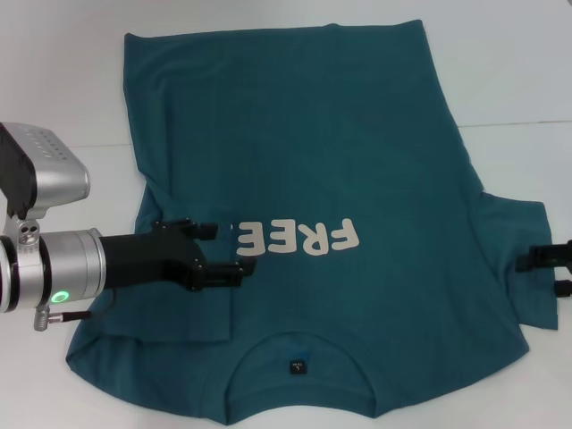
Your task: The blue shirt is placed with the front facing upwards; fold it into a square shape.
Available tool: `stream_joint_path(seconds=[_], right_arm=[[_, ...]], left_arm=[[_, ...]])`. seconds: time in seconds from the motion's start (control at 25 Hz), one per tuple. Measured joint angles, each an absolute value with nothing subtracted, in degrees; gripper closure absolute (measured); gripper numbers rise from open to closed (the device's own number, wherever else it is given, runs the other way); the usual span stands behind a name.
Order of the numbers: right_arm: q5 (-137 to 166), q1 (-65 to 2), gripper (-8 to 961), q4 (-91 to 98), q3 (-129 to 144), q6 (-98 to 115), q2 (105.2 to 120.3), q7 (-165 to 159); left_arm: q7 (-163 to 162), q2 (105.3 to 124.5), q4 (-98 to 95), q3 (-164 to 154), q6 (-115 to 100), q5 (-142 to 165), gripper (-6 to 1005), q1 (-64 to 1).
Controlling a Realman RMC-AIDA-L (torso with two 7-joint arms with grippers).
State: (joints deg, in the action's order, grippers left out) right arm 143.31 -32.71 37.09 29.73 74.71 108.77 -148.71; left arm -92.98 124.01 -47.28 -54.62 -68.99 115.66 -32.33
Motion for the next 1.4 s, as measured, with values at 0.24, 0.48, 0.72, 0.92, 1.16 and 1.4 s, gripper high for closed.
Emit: stream_joint_path(seconds=[0.24,0.48,0.72,0.92,1.16,1.4], right_arm=[[139.98,-32.29,116,37.09,29.63,74.92,108.54,-148.53],[139.48,-31.9,121,37.09,29.62,75.15,108.42,-148.2],[139.73,-31.49,127,37.09,29.82,75.2,108.42,-148.18],[140.46,-31.23,132,37.09,30.22,75.5,108.29,-148.18],[140.54,-30.52,138,37.72,30.02,76.42,107.6,-148.52],[140.54,-30.26,143,37.75,30.21,76.61,107.43,-148.64]], left_arm=[[-92.98,124.01,-47.28,-54.67,-68.99,115.66,113,-32.35],[-92.98,124.01,-47.28,-54.67,-68.99,115.66,114,-32.35],[-92.98,124.01,-46.62,-54.69,-68.57,115.66,114,-32.49],[-92.98,124.01,-46.5,-54.84,-68.37,115.66,113,-32.62],[-92.98,123.93,-45.88,-54.85,-68.37,115.66,113,-32.87],[-92.98,123.92,-45.88,-54.84,-68.37,115.66,114,-32.9]])
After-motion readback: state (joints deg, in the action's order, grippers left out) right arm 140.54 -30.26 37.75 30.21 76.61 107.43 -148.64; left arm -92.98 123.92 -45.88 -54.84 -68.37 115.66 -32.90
